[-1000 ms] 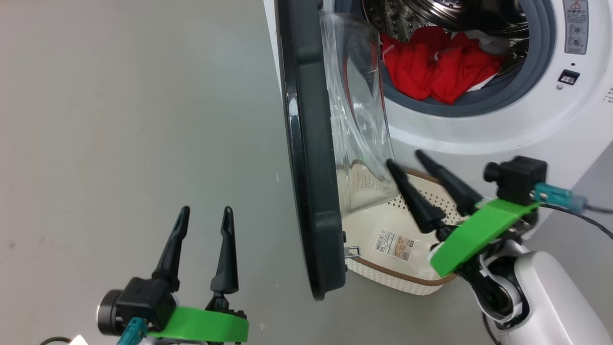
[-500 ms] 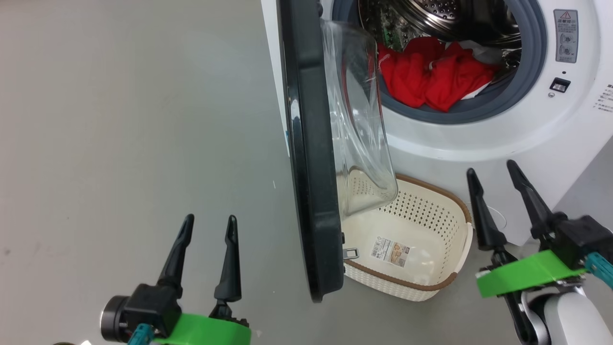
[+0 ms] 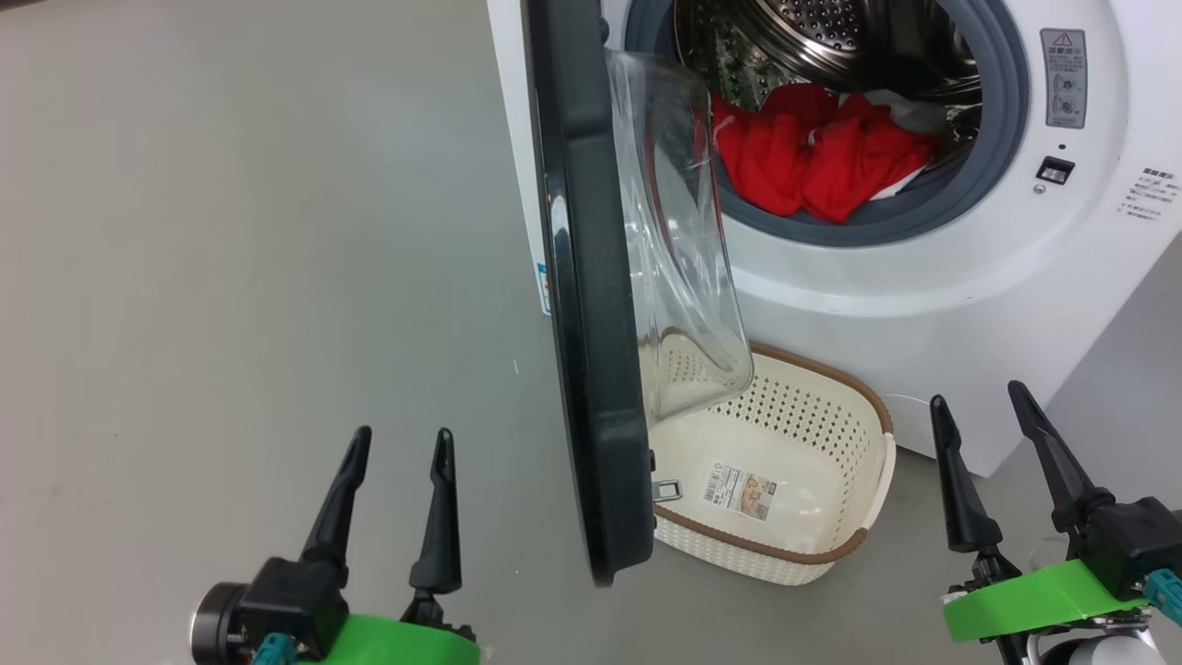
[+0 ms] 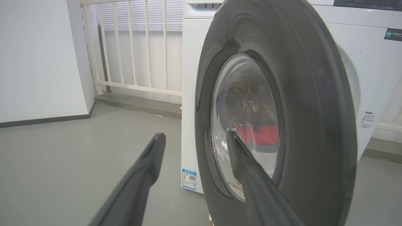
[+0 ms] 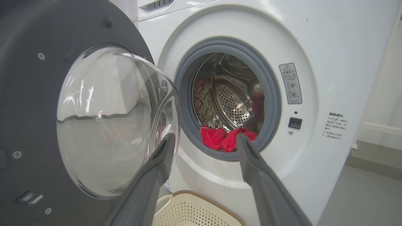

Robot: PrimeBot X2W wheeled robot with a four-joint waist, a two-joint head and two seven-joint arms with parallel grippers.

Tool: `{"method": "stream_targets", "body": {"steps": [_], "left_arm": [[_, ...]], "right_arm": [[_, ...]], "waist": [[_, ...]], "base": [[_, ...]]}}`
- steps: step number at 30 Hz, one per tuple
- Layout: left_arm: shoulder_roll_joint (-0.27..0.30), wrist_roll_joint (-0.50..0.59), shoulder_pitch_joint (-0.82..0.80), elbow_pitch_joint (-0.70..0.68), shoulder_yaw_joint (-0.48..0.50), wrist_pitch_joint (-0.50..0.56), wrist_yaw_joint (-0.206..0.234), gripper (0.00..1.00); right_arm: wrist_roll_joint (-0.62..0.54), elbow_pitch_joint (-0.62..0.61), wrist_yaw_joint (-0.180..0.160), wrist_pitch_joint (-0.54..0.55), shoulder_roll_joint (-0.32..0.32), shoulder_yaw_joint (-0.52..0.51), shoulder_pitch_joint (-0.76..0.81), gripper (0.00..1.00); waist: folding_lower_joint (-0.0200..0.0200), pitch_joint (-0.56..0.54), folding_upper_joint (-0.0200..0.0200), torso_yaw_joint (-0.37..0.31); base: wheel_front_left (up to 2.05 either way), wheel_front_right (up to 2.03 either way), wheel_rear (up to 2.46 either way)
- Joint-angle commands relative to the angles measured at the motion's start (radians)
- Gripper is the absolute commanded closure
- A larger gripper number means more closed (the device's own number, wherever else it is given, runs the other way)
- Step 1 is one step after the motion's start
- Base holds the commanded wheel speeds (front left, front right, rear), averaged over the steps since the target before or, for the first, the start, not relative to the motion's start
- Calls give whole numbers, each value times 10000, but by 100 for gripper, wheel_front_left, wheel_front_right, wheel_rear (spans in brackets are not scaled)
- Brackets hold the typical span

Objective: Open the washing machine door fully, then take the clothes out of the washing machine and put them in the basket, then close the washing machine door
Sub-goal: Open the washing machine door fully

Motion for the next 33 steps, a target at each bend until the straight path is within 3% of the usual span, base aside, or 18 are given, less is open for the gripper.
{"method": "stream_targets", "body": {"steps": [1,10,11,12,13,14,15,22,33], "left_arm": [[84,54,-59,-229,416,-119,-87,0],[2,73,-37,-102,533,-120,-173,0],[-4,69,-35,-79,534,-120,-192,27],[-8,76,-41,-68,536,-120,-206,60],[-12,89,-47,-65,532,-120,-220,85],[-12,89,-47,-65,532,-120,-220,85],[-18,82,-50,-61,523,-120,-243,100],[-71,137,-280,-481,520,-120,-375,100],[-234,771,-1058,-2555,217,-120,-632,100]], "right_arm": [[-65,-343,62,-112,-35,202,-46,0],[-12,-419,62,-139,-34,191,-5,0],[-3,-410,62,-140,-34,198,5,0],[12,-399,62,-141,-34,204,13,0],[22,-389,62,-142,-34,210,15,0],[22,-389,62,-142,-34,210,15,0],[31,-383,62,-143,-34,213,13,0],[69,-358,62,-147,-34,374,-82,0],[70,-344,62,-148,-34,451,-195,0]], "waist": [[1,41,0,-47],[1,95,0,-134],[1,93,0,-135],[1,92,0,-135],[1,92,0,-135],[1,92,0,-135],[1,97,0,-135],[1,161,0,-180],[1,216,0,-297]], "base": [[0,0,0],[0,0,0],[0,0,0],[0,0,0],[0,0,0],[0,0,0],[0,0,0],[0,0,0],[0,0,0]]}}
